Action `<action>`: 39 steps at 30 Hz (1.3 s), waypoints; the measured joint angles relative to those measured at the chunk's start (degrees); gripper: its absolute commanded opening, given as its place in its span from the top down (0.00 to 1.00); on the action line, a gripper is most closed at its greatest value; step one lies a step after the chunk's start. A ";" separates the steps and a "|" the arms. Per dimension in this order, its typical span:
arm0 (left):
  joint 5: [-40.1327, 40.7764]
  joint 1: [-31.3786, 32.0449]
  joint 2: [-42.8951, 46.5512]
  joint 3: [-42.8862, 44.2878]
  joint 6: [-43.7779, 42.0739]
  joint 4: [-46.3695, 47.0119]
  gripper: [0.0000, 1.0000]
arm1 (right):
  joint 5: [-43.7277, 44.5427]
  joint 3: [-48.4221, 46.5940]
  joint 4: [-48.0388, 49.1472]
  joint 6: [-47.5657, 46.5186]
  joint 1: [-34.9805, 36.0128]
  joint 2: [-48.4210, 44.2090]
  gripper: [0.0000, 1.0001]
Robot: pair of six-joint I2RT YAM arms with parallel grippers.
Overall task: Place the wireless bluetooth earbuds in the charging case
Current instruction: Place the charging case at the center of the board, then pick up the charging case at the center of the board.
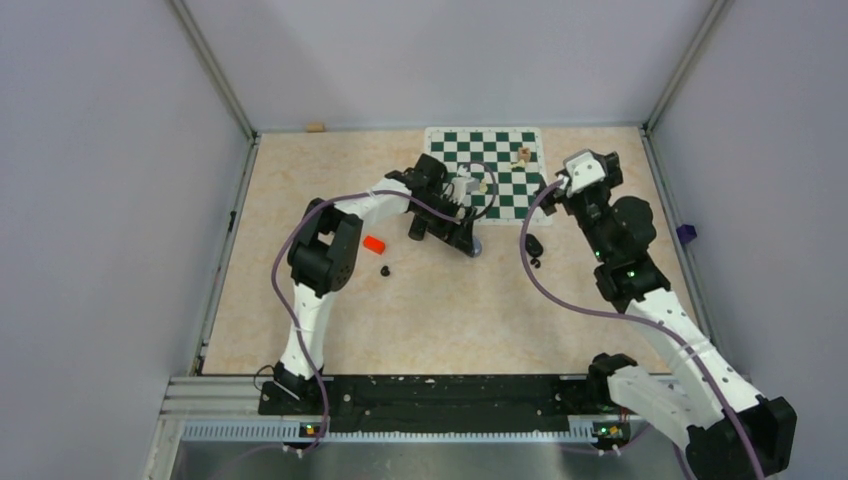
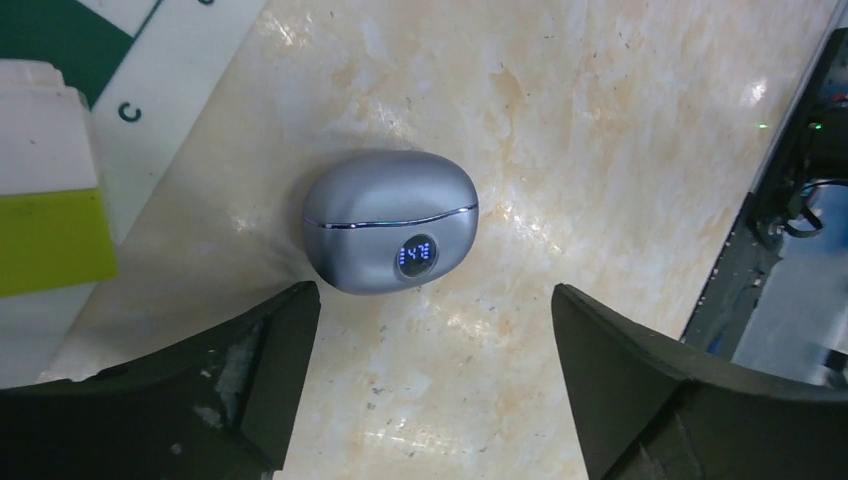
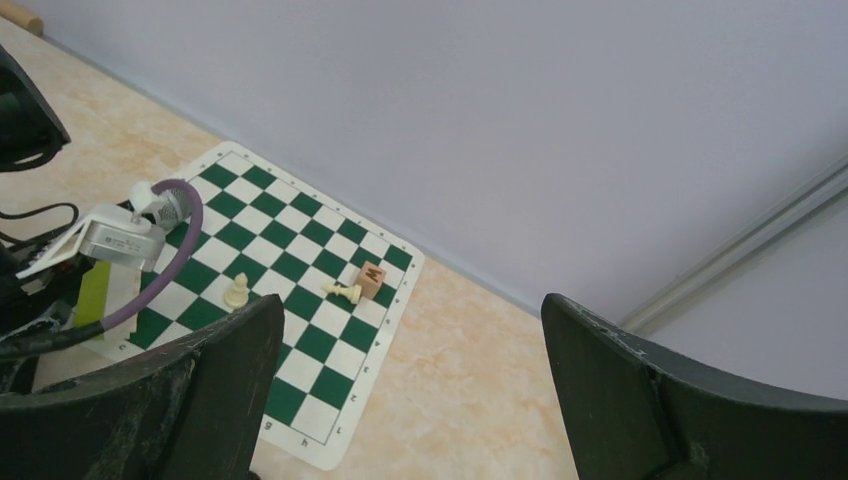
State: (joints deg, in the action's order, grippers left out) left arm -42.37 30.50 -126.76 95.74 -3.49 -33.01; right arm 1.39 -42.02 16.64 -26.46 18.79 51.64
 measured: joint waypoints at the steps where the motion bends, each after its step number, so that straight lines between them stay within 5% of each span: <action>1: 0.00 0.07 0.28 -0.02 -0.13 -0.07 0.01 | 0.13 0.00 -0.63 -0.44 -0.04 -0.24 0.01; 12: 1.16 -0.17 6.60 -1.95 -7.80 -6.47 0.01 | -0.79 4.68 -7.15 -3.52 -0.66 -1.73 0.01; 18: -0.83 -2.69 19.34 -2.54 -13.81 -11.82 0.01 | -8.74 3.98 -12.70 0.28 -4.39 8.87 0.04; 25: -1.99 -11.63 33.31 -2.64 -18.56 -17.29 0.01 | -21.14 -10.80 -21.84 7.30 -14.78 27.02 0.18; 39: -2.23 -15.08 37.99 -11.19 -22.40 -19.43 0.01 | -22.77 -15.47 -30.16 12.15 -15.54 46.21 0.30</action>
State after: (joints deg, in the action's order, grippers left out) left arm -44.60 15.42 -88.77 84.55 -25.89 -52.45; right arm -21.39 -57.49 -13.52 -14.31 3.25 97.84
